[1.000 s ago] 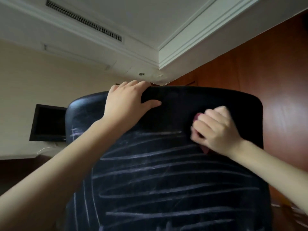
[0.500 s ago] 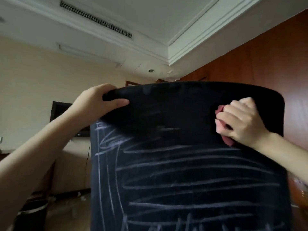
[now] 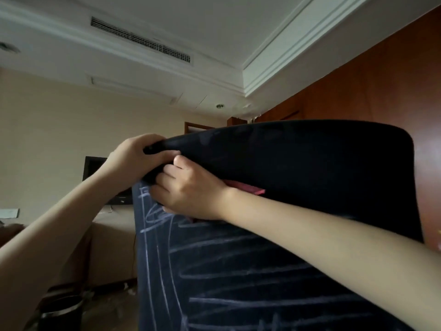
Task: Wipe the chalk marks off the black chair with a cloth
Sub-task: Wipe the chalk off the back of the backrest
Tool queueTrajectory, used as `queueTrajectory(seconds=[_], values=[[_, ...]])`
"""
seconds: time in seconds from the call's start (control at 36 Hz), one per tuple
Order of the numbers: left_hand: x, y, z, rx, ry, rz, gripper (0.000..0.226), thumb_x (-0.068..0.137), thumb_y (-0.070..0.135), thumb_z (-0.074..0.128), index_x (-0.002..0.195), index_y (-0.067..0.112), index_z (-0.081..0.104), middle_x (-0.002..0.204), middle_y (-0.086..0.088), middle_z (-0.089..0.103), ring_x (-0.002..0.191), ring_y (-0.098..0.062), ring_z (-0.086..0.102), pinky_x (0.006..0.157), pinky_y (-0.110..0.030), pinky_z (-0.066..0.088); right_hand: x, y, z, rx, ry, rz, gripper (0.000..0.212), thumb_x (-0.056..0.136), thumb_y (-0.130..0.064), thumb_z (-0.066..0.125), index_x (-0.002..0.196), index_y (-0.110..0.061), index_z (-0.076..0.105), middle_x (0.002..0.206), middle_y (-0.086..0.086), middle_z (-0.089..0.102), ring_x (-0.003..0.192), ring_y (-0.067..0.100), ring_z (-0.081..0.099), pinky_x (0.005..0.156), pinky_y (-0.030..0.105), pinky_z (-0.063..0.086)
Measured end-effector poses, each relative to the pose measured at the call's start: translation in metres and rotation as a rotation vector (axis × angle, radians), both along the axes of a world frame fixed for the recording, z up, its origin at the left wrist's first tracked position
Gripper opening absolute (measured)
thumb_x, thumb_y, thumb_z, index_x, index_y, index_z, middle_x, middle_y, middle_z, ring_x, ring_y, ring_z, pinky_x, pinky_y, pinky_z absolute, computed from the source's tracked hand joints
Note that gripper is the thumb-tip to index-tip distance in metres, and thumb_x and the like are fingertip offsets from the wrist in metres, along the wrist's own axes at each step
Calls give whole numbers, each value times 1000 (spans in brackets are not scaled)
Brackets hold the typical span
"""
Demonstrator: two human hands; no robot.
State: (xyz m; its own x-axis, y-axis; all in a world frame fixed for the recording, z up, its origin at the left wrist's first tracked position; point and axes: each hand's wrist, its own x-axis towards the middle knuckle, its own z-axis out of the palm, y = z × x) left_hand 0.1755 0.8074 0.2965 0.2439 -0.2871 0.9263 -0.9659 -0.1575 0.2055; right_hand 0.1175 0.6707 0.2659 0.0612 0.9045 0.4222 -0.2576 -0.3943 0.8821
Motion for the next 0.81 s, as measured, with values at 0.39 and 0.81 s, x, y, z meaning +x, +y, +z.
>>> queueTrajectory(seconds=[0.39, 0.81], values=[[-12, 12, -11, -128, -136, 151, 24, 92, 29, 58, 115, 23, 62, 104, 11, 54, 98, -6, 50, 80, -20, 38, -45, -28, 5, 200, 255, 52, 18, 89, -21, 55, 82, -7, 65, 64, 6, 56, 50, 24, 52, 52, 31, 35], [-78, 12, -34, 137, 581, -671, 55, 75, 49, 55, 110, 7, 63, 93, -14, 73, 87, -26, 71, 77, -36, 59, -67, 23, 16, 1077, 793, 628, 29, 104, -30, 36, 96, -7, 52, 80, 10, 66, 75, 20, 61, 76, 42, 49]])
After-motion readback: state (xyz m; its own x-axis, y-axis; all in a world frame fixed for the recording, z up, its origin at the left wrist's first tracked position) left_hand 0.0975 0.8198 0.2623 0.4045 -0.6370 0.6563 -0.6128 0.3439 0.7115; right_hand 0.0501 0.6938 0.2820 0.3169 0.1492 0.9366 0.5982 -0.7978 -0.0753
